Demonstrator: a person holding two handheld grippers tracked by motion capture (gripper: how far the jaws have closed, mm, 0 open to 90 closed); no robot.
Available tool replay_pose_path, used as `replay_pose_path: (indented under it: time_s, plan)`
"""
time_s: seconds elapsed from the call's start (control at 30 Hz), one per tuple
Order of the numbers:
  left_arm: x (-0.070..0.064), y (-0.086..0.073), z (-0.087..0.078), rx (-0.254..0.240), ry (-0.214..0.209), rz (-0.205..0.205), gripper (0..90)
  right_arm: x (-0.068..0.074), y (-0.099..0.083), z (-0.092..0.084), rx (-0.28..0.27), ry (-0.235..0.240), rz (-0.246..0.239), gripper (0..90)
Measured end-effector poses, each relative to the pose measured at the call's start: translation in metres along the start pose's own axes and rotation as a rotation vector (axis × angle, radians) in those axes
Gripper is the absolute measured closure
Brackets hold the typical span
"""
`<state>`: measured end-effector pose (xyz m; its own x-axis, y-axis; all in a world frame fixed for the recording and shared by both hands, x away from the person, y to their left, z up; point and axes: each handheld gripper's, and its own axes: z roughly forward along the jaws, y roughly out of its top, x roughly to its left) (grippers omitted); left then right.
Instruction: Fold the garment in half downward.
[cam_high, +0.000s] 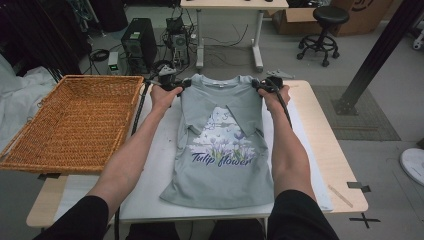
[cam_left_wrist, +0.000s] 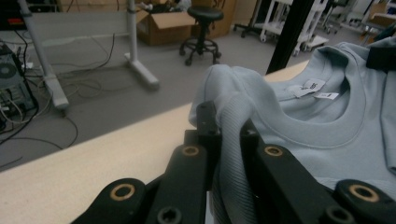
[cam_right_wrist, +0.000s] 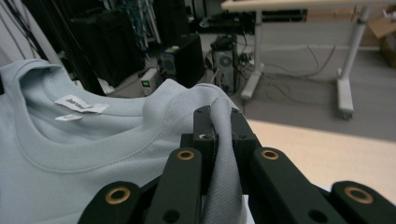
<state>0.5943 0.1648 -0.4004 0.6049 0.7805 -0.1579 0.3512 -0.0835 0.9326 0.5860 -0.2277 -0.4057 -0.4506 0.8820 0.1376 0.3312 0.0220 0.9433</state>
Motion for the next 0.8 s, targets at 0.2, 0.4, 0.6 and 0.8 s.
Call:
replay_pose_path:
  time_s: [0.2,0.4,0.6,0.8]
  plan:
    - [-0.014,0.011,-0.02,0.006,-0.033,0.054,85.5,0.01,0.014,-0.019,-0.006,0.06,-0.034,85.3]
    - [-0.038,0.013,-0.051,-0.03,-0.071,0.066,85.3,0.025,0.019,-0.054,-0.023,0.114,-0.052,85.1]
    - [-0.066,0.0,-0.082,-0.043,-0.103,0.09,85.1,0.04,0.0,-0.094,-0.038,0.151,-0.048,85.1]
    - [-0.091,-0.025,-0.113,-0.042,-0.123,0.089,85.0,0.058,-0.027,-0.135,-0.043,0.17,-0.035,84.9]
